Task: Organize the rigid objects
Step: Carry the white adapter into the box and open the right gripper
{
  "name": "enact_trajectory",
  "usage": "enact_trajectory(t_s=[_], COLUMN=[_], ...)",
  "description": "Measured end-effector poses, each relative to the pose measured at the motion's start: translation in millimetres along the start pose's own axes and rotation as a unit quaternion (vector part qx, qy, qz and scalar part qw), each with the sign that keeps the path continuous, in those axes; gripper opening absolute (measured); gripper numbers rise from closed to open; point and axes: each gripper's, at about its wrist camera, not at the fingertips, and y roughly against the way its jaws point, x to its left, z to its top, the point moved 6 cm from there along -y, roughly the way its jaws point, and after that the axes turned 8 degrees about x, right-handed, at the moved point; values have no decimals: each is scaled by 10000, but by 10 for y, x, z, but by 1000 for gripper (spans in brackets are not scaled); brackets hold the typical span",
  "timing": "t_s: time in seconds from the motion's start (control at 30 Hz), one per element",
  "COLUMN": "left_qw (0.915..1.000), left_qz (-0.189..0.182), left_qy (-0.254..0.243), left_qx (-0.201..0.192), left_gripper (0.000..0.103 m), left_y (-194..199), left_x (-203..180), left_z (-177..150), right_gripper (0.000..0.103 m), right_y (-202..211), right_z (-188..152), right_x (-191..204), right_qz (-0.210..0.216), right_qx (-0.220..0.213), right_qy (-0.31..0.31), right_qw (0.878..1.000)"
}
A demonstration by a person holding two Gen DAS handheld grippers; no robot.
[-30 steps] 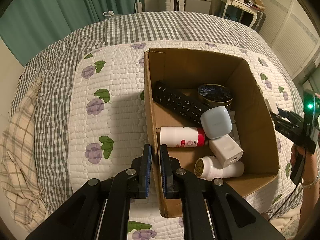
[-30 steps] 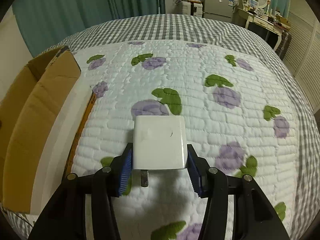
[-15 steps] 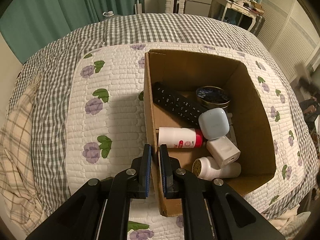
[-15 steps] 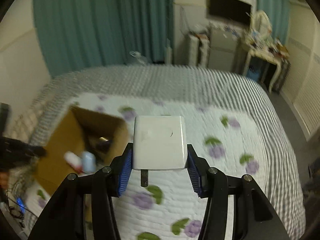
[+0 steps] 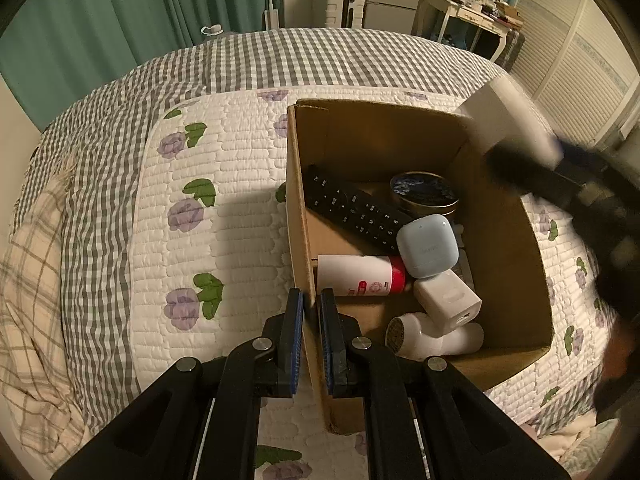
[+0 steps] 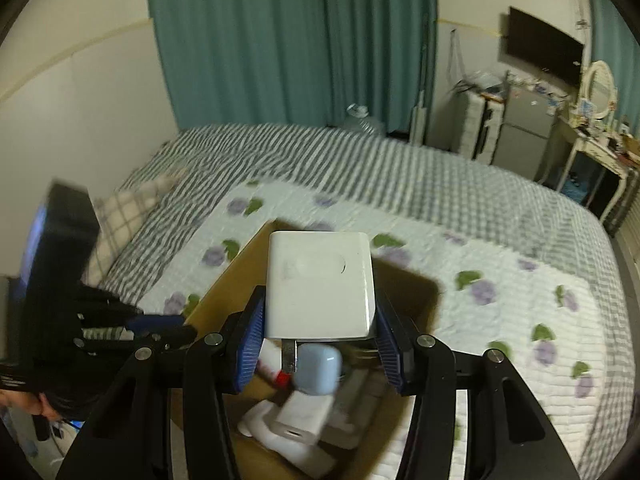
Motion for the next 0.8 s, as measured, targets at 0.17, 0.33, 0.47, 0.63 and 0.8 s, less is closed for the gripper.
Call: enact_trajectory(t_s=[0.17,0.33,0.47,0.63,0.8], left_qw=[10000,10000,9999,9999,10000], left_qz=[-4,-57,-67,-129,-58], left_qy=[-62,-49,-64,-25,-49], left_qx=[-23,-49,-40,-49,-53], left_gripper=[8,8,8,8,8], left_y=[-16,-17,-24,-27,-25], left_x=[2,19,12,26,12], left_z=[-4,-8,-6,-17,-22], right_gripper=[50,50,50,50,60], right_y=[-387,-660,-765,-759,-751], right_z=[-281,-489,-608,-682,-698], right_x=[254,328,381,361,364], right_qz=[177,226,-2,13,-83], right_qx=[361,674,793,810,823], right_qy=[280,373,570,537,521], right_qw=[9988,9968,9952,9953,9952])
